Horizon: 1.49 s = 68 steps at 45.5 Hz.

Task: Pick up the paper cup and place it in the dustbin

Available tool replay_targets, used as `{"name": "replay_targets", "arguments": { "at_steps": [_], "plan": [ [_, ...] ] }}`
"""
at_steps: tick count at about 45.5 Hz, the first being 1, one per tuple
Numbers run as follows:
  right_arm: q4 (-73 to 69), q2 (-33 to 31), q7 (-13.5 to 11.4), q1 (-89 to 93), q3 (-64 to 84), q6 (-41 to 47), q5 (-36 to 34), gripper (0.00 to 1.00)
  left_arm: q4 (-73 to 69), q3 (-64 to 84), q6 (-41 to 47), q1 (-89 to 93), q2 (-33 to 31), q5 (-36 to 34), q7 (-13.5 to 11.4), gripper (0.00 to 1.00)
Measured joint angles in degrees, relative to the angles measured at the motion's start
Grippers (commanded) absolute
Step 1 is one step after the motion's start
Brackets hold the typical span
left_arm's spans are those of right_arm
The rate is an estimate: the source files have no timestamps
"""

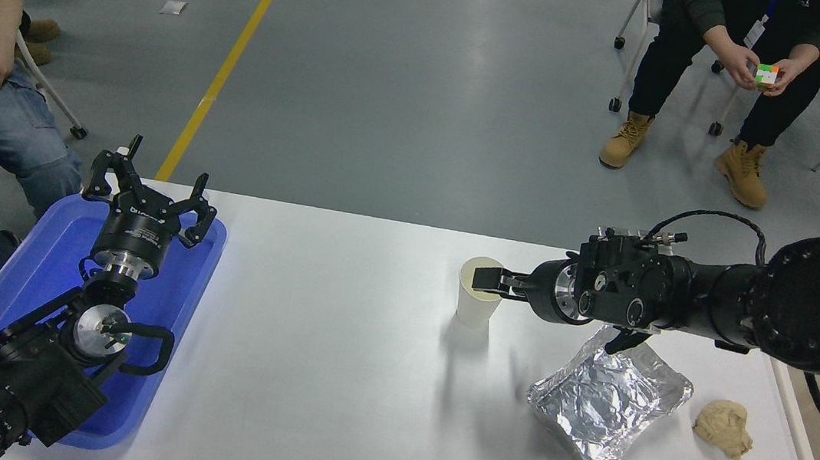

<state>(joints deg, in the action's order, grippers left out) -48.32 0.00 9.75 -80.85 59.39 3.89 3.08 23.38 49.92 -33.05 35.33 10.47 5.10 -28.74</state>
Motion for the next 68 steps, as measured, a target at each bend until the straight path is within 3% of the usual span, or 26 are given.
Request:
{"name": "replay_targets", "arguments": {
  "at_steps": [19, 34, 39, 44, 49, 54, 68],
  "plan": [
    [1.86, 0.00, -0.33, 1.50, -0.81, -0.02, -1.86, 0.99, 0.00, 0.00, 0.00, 0.00, 0.00, 0.00, 0.00, 1.00],
    [3.85, 0.00, -2.90, 3.68, -0.49, -0.54, -6.10, 0.96, 0.00, 0.00, 0.00, 0.00, 0.00, 0.00, 0.00, 1.00],
    [4.30, 0.00, -3.27, 4.34, -0.46, -0.73, -6.34, 0.73, 0.00, 0.00, 0.00, 0.00, 0.00, -0.01, 0.00, 1.00],
    [4.54, 0.00, -3.35, 4.72, -0.38, -0.92, -6.28, 0.32, 0.00, 0.00, 0.00, 0.00, 0.00, 0.00, 0.00, 1.00],
    [4.66, 0.00, -3.33, 4.98, -0.33, -0.99, -5.62, 0.11, 0.00, 0.00, 0.00, 0.00, -0.01, 0.00, 0.00, 1.00],
    [4.72, 0.00, -2.93, 5.20, -0.46, -1.01, -4.49, 0.00, 0.00, 0.00, 0.00, 0.00, -0.01, 0.00, 0.00, 1.00],
    [4.49, 0.00, 0.74, 5.61, -0.88, -0.74, -1.93, 0.00, 0.00, 0.00, 0.00, 0.00, -0.01, 0.00, 0.00, 1.00]
  ]
}}
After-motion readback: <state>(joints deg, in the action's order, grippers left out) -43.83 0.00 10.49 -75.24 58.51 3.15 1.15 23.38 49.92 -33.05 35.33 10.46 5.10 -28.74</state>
